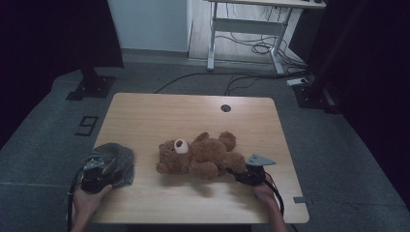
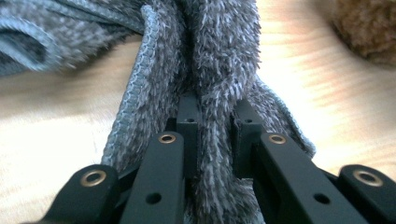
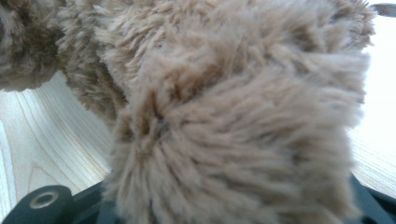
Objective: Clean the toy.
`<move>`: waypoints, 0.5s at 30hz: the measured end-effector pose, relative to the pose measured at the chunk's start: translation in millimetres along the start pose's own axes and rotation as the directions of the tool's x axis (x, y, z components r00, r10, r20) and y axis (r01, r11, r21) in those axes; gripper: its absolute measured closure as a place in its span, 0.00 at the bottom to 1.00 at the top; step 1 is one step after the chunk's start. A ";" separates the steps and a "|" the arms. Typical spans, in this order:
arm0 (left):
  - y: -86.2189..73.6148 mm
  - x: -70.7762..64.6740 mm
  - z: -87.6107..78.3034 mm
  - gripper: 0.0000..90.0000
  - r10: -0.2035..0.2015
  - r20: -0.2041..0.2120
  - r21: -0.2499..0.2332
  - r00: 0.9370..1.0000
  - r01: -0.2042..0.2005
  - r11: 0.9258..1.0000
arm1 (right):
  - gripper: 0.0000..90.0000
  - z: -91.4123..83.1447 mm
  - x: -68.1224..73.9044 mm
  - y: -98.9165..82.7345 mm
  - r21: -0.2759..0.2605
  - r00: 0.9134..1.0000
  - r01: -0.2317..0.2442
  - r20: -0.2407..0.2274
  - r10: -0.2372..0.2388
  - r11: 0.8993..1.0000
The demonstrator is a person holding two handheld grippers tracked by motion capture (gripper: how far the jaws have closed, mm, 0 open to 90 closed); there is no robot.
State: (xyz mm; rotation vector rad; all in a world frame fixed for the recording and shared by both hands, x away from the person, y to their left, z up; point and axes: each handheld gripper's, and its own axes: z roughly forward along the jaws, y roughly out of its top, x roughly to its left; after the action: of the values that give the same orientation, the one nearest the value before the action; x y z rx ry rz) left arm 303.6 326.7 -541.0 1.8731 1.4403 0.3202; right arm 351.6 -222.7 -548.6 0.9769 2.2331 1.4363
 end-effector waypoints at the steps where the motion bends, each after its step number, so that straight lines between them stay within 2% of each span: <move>1: -2.1 -1.6 -1.0 0.85 0.000 0.008 -0.002 1.000 0.000 1.000 | 0.60 0.2 0.0 0.0 -0.001 1.000 0.000 0.000 0.000 1.000; 3: -4.8 -3.3 -2.6 0.85 0.002 0.016 -0.004 1.000 -0.002 1.000 | 0.59 0.0 0.1 0.0 -0.001 1.000 0.000 0.000 0.000 1.000; 7: -5.7 -7.5 -4.7 0.79 0.023 0.006 -0.001 1.000 -0.023 1.000 | 0.58 0.2 0.4 0.0 0.001 1.000 0.002 0.001 -0.002 1.000; 10: -2.7 -13.3 -8.8 0.61 0.046 -0.018 -0.031 0.999 -0.046 0.998 | 0.55 0.4 1.2 0.0 0.002 1.000 0.002 0.006 -0.002 1.000; 12: 1.5 -19.0 -16.1 0.44 0.066 -0.024 -0.056 0.998 -0.067 0.996 | 0.51 0.6 1.6 -0.1 0.000 1.000 -0.001 0.010 0.001 1.000; 15: 7.6 -29.6 -30.8 0.29 0.098 -0.020 -0.113 0.995 -0.099 0.989 | 0.42 -0.2 1.6 0.0 0.002 1.000 -0.004 0.027 0.004 1.000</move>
State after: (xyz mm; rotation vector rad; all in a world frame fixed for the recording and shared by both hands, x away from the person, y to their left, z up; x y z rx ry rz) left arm 280.7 311.2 -507.5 1.8560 1.3137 0.4550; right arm 350.3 -221.7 -548.4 0.9960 2.2148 1.4142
